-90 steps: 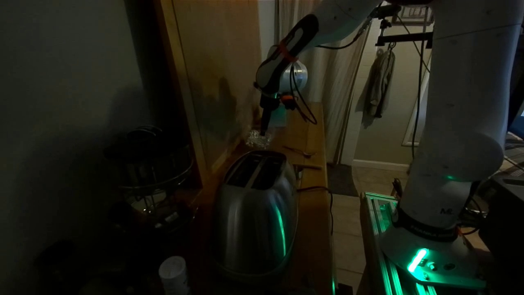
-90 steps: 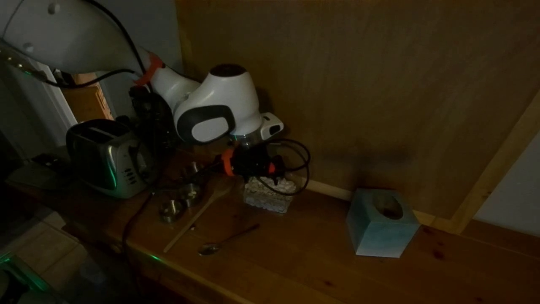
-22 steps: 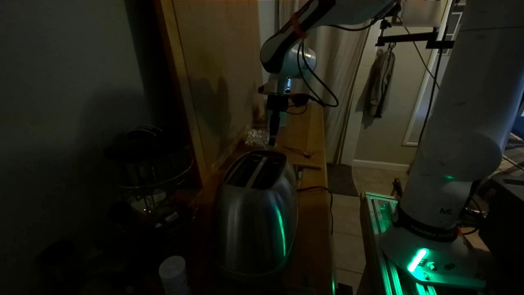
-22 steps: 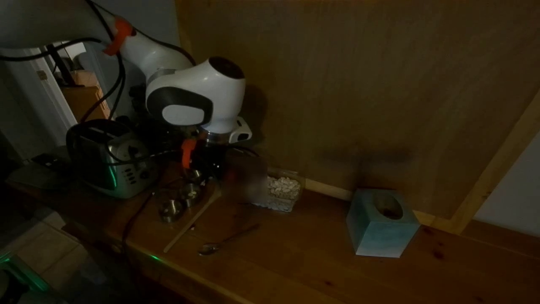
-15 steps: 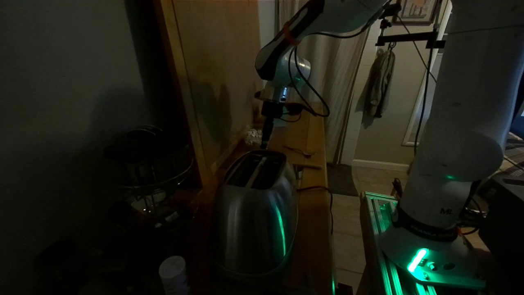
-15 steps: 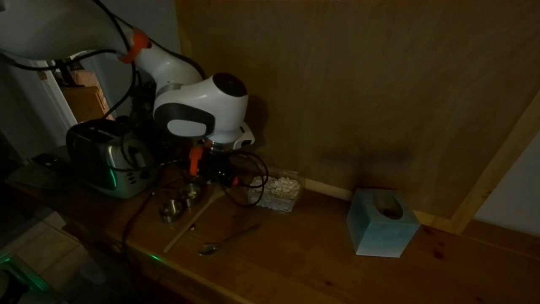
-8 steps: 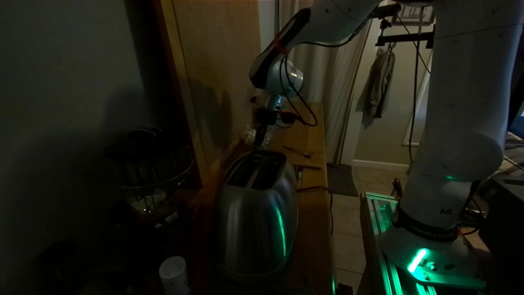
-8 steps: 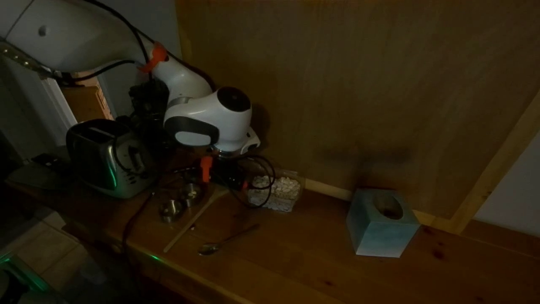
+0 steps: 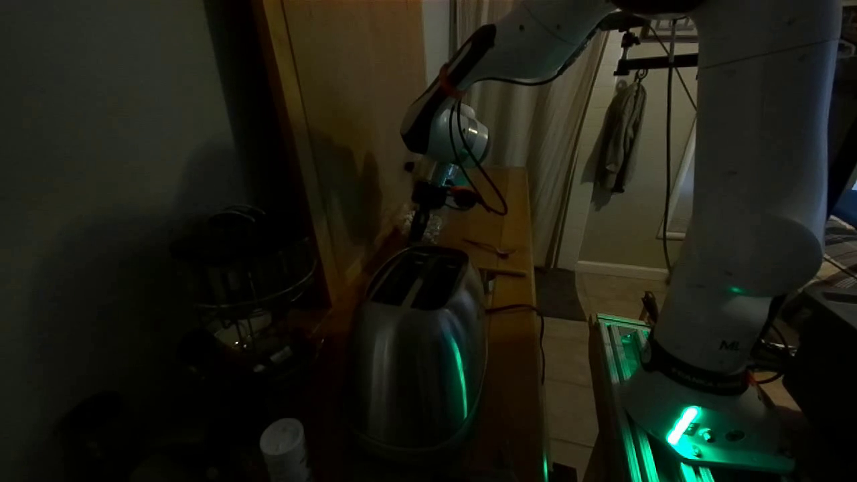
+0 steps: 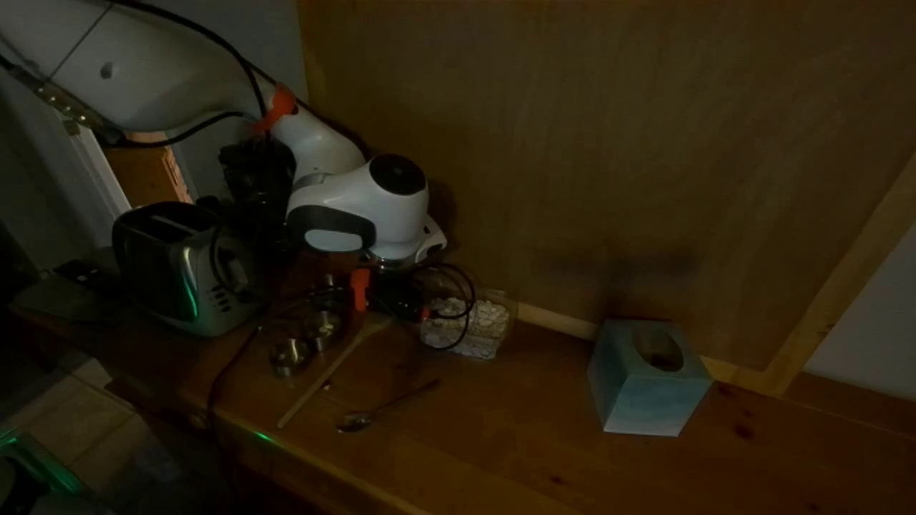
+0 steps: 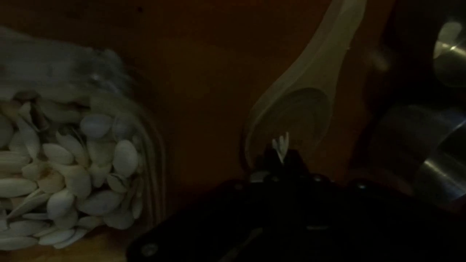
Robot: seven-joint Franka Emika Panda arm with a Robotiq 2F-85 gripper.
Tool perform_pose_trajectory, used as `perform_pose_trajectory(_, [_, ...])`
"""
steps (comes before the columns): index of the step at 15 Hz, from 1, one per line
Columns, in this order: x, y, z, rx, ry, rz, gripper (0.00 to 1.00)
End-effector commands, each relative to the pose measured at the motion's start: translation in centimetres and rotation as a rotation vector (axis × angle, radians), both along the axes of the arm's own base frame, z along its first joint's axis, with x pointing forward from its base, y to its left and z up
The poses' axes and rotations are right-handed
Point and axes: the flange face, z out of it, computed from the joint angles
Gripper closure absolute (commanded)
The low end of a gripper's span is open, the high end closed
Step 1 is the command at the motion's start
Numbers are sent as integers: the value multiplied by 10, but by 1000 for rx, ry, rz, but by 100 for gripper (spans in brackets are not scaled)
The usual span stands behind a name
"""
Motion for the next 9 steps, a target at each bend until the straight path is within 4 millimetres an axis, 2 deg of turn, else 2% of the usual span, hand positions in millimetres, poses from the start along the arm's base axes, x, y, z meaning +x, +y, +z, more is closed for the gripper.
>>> perform_pose_trajectory(1, [5,-5,-4,-19,-9,2,98])
perform_pose_trajectory(8, [0,-3,-3,-17,14,6,98])
perform_pose_trajectory(9, [0,-3,-2,-17,19,6,68])
